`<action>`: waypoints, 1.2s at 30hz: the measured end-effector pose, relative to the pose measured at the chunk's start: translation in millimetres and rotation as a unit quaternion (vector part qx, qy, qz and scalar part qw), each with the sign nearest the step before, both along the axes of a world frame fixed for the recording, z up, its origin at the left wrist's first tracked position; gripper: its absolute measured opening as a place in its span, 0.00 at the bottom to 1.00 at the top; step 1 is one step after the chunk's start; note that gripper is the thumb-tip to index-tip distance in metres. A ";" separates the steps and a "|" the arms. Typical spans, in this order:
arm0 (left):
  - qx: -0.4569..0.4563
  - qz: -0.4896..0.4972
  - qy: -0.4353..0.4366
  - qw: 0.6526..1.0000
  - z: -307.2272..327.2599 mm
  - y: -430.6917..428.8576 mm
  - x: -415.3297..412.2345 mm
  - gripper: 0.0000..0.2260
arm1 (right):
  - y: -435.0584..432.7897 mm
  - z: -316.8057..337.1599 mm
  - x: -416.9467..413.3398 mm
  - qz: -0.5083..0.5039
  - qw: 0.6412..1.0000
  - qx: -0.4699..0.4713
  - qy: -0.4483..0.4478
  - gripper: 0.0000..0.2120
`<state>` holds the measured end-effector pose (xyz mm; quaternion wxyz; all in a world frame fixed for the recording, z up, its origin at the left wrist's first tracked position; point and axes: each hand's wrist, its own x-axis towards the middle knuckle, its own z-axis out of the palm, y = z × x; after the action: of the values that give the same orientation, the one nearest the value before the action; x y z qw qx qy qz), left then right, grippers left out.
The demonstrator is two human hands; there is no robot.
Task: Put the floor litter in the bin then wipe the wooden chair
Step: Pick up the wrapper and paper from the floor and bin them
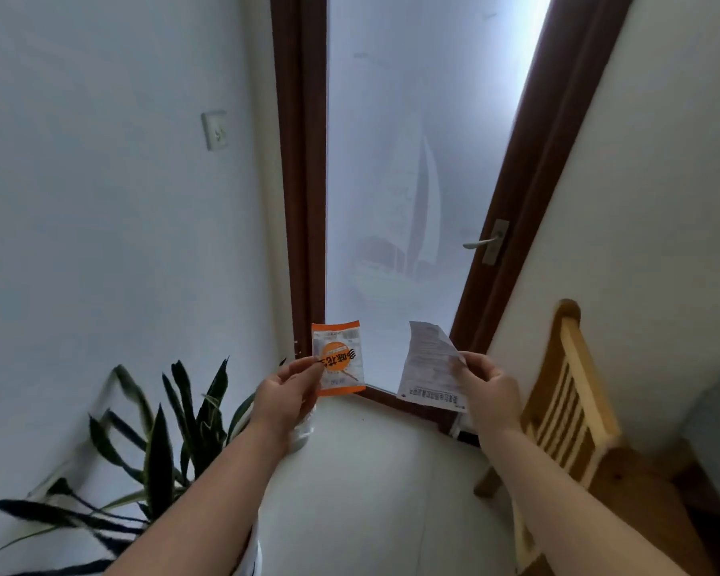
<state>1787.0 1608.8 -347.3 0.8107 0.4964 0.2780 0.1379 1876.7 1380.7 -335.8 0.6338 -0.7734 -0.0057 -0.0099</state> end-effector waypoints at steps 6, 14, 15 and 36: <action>-0.019 -0.023 -0.008 1.000 15.6 58.1 73.1 0.10 | 47.8 22.1 60.4 0.012 1.000 0.022 0.002 0.06; 0.016 -0.013 0.016 1.000 5.3 119.4 132.0 0.07 | 121.1 28.5 137.6 0.056 0.996 0.070 0.027 0.05; 0.025 -0.008 0.023 0.999 1.3 127.0 138.4 0.08 | 131.2 25.8 149.4 0.067 0.995 0.070 0.030 0.05; 0.068 0.157 0.215 0.962 -122.1 270.9 347.1 0.05 | 325.5 -131.5 434.5 0.251 0.954 -0.065 0.153 0.05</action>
<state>2134.2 1879.6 -469.4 0.6646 0.5183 0.5100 0.1720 2311.2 1706.2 -467.3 0.5577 -0.7786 -0.1030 0.2684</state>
